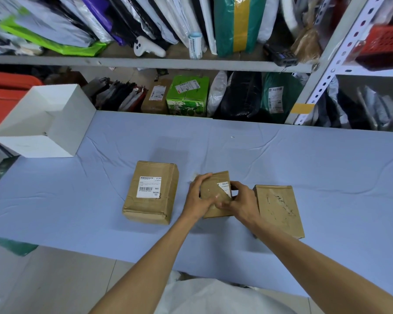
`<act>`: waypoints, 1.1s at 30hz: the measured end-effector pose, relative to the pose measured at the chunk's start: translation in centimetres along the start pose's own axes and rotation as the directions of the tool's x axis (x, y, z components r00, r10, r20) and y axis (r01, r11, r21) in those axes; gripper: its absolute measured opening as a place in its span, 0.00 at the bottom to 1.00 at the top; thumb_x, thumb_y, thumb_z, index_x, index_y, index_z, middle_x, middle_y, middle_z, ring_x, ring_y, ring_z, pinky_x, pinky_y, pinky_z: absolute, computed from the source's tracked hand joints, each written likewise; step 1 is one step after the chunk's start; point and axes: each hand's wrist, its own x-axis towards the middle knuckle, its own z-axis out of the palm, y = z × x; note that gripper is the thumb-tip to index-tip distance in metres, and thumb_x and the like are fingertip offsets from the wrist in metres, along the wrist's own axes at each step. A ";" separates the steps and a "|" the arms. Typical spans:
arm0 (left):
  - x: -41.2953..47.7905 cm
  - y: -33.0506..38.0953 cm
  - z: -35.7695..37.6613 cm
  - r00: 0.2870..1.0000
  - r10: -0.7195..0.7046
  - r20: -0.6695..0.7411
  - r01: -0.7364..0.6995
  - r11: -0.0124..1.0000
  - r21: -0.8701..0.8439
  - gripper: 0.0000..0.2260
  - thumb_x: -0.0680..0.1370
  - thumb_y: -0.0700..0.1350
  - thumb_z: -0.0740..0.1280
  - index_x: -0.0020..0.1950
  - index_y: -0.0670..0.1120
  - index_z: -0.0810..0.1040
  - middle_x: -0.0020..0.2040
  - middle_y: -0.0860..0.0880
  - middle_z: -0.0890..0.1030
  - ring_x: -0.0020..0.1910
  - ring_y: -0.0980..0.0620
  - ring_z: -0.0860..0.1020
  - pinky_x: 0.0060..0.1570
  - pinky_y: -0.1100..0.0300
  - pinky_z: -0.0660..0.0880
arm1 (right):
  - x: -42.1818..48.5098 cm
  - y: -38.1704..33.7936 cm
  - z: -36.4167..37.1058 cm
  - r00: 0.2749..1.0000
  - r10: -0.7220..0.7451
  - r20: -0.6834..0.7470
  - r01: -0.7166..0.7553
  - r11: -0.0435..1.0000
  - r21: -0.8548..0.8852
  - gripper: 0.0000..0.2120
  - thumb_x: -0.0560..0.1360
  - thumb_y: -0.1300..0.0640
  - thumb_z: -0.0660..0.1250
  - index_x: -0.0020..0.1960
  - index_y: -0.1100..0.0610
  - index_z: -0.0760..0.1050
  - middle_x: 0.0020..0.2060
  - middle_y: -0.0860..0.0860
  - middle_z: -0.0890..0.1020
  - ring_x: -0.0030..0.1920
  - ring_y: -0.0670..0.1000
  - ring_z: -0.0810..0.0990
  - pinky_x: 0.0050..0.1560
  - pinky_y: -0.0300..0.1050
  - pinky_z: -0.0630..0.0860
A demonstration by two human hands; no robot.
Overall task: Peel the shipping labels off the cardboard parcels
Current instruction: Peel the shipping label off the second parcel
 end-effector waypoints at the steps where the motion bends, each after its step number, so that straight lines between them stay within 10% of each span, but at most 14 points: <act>1: 0.0 -0.1 0.1 1.000 0.023 -0.008 -0.023 1.000 0.010 0.28 0.69 0.38 0.73 0.64 0.59 0.72 0.62 0.57 0.72 0.62 0.56 0.73 0.62 0.52 0.75 | -0.1 0.1 0.0 1.000 0.000 0.003 0.000 1.000 0.006 0.30 0.59 0.58 0.80 0.60 0.54 0.77 0.49 0.47 0.83 0.41 0.48 0.83 0.40 0.40 0.78; 8: -0.1 0.4 0.6 0.995 0.002 -0.102 -0.010 0.997 -0.076 0.24 0.76 0.36 0.68 0.68 0.55 0.70 0.62 0.51 0.72 0.52 0.65 0.77 0.46 0.68 0.77 | -0.2 1.0 -0.5 1.000 0.012 0.017 -0.013 1.000 0.022 0.30 0.60 0.62 0.80 0.60 0.57 0.75 0.51 0.50 0.82 0.40 0.47 0.83 0.37 0.37 0.78; 16: 0.0 0.9 0.9 0.990 0.022 -0.139 -0.023 1.000 -0.007 0.20 0.73 0.39 0.68 0.56 0.61 0.71 0.59 0.57 0.74 0.58 0.51 0.76 0.58 0.45 0.77 | -0.3 0.9 -0.7 1.000 -0.001 0.009 0.000 1.000 0.030 0.28 0.61 0.61 0.80 0.57 0.58 0.73 0.52 0.50 0.79 0.38 0.48 0.83 0.35 0.37 0.76; 33: -0.4 0.9 0.9 0.998 0.029 -0.061 -0.020 0.990 0.139 0.13 0.71 0.38 0.73 0.52 0.53 0.79 0.65 0.53 0.68 0.71 0.54 0.66 0.66 0.64 0.64 | -0.1 0.9 -0.2 1.000 0.014 0.018 -0.015 0.999 0.048 0.28 0.62 0.58 0.80 0.59 0.58 0.74 0.52 0.51 0.80 0.40 0.49 0.84 0.34 0.36 0.75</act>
